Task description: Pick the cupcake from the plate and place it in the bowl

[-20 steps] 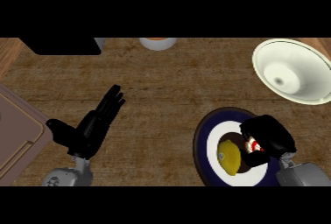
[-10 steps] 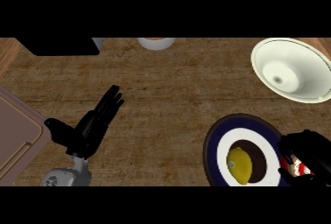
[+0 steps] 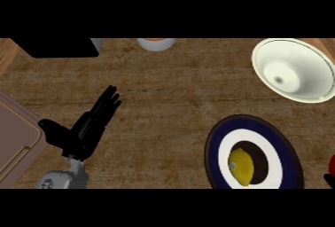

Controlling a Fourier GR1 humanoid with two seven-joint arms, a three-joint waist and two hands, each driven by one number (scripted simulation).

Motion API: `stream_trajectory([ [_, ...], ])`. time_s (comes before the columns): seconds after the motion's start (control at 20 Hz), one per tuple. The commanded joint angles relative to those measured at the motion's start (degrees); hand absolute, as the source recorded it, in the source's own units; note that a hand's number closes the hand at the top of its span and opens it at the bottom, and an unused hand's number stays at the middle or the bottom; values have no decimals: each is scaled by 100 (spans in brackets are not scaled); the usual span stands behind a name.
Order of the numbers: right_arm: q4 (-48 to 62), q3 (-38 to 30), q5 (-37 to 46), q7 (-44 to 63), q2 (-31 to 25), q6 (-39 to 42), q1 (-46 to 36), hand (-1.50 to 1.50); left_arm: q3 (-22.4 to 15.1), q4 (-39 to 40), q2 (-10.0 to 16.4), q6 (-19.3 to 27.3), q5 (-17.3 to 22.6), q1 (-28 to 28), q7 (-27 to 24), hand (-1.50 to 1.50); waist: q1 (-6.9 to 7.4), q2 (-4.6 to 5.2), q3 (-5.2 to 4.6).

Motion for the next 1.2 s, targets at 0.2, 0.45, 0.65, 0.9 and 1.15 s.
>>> stream_trajectory([
  [0.2, -699, -1766, -1488, 626, -77, 1054, -369, 150, -33, -118, -54, -8, -28, -79, 94, 0, 84, 25, 5],
  [0.45, -265, -972, -1201, 1414, 184, 971, -1444, 150, -250, 45, -221, -13, -245, 81, -145, 0, 172, 40, 6],
  [0.65, 990, -1158, -1170, 1047, -180, 857, -2196, 150, -107, -9, -161, -29, -113, -223, 216, 0, 183, 46, 8],
  [0.9, 2016, -802, -1050, 1185, -72, 666, -3068, 150, -47, 60, -102, -185, -109, -16, -96, 0, 203, 47, 7],
  [1.15, 3913, -312, -387, 713, -66, -59, -4281, 150, -80, 239, -197, -28, -220, -457, 150, 0, 295, 79, 10],
])
